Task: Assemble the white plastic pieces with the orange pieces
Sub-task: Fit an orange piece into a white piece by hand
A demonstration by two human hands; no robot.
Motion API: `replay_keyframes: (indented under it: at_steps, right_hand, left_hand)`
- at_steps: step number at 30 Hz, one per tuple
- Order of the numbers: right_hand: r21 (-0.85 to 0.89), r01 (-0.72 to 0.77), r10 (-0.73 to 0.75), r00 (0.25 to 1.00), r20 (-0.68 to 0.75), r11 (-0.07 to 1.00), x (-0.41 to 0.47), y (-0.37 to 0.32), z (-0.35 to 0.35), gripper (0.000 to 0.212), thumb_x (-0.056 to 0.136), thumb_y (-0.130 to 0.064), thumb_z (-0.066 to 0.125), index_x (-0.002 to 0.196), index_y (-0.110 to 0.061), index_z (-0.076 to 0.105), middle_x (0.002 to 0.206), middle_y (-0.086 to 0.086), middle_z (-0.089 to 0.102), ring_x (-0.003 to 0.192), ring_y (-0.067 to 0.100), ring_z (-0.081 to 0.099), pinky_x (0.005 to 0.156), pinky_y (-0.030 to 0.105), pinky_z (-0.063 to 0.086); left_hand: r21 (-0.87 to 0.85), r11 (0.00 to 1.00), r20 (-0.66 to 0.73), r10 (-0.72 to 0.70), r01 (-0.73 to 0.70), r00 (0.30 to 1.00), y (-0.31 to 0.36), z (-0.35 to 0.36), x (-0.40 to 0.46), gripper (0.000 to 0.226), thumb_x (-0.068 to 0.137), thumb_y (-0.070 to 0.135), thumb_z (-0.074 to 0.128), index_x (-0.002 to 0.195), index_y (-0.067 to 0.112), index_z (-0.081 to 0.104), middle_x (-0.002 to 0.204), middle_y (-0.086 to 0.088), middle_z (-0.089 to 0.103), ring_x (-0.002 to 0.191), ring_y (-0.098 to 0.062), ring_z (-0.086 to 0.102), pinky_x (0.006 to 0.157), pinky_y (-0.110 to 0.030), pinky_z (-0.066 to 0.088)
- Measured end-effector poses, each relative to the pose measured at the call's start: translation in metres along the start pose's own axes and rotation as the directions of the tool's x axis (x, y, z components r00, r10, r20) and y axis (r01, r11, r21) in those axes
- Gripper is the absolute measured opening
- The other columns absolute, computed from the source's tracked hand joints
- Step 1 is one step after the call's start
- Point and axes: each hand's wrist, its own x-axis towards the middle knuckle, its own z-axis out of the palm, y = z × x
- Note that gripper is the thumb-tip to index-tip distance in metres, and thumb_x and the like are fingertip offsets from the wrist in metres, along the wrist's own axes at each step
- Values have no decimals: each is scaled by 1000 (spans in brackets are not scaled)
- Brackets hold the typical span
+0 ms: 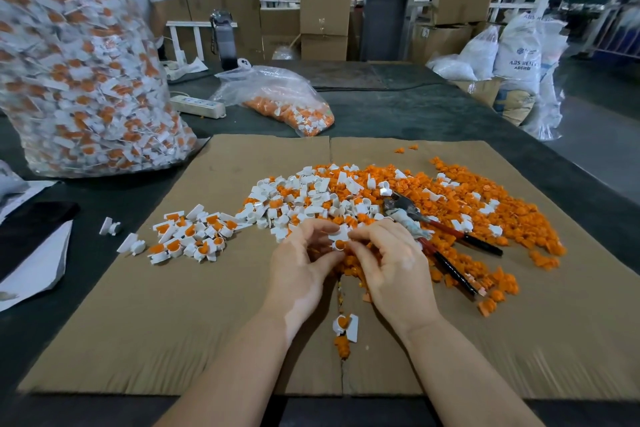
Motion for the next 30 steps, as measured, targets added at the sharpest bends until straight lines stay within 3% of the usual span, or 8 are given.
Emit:
replay_keyframes:
  at_steps: [5,9,13,20,22,24,27,30]
  right_hand:
    - [-13,5,-5,1000,-3,1000,0,1,-1,3,82,-6,69,85,-7,70,82,1,65,82,14,60,76,22,49]
    - [-16,5,-5,1000,-11,1000,0,2,0,3,82,-5,68,84,-7,70,80,0,65,80,14,60,75,20,48]
    - [-24,19,-20,1000,-22,1000,1,1,2,6,80,-1,71,81,-6,69,78,0,64,78,15,59,71,23,50]
    - [-18,21,-21,1000,-14,1000,1,1,2,7,80,0,70,81,-7,69,78,0,64,77,15,59,69,24,50]
    - [-20,23,-23,1000,-15,1000,1,1,2,7,79,0,70,80,-6,69,77,0,64,76,15,59,68,25,51]
    - [-26,28,-28,999,-14,999,1,1,1,7,79,1,71,80,-6,69,76,1,64,75,16,59,67,25,51]
    - [-32,29,-29,1000,-9,999,0,1,1,8,78,2,71,80,-6,69,76,1,64,76,15,59,68,26,52]
    - [-36,33,-33,999,-6,999,1,1,1,9,78,1,70,80,-7,69,77,0,63,76,15,59,68,27,52]
  left_hand:
    - [-11,1000,-72,-21,21,997,4,-1,0,25,83,6,68,100,23,63,85,6,61,76,6,56,65,-5,43]
    - [198,976,-196,-50,90,979,-5,-22,6,14,88,20,63,101,25,62,97,3,59,93,-13,57,81,-24,45]
    - [446,866,-367,-53,226,929,-18,-56,17,15,89,23,61,103,19,65,106,-2,45,115,-26,40,98,-36,31]
    - [683,641,-434,-31,351,901,-26,-75,22,26,90,25,58,115,25,64,126,-7,46,121,-30,31,94,-45,28]
    - [694,650,-411,6,309,911,-24,-70,20,28,89,27,61,117,27,63,125,-5,47,122,-28,30,95,-44,25]
    - [670,724,-327,88,165,941,-21,-64,18,22,86,24,65,108,25,67,113,-2,51,115,-25,34,94,-39,29]
    - [555,829,-104,150,-68,983,-11,-54,14,10,83,20,69,86,30,66,87,12,54,93,-14,46,75,-14,31]
    - [549,816,132,127,-179,983,-6,-42,10,11,79,36,71,74,37,60,80,22,52,84,-3,46,66,-9,30]
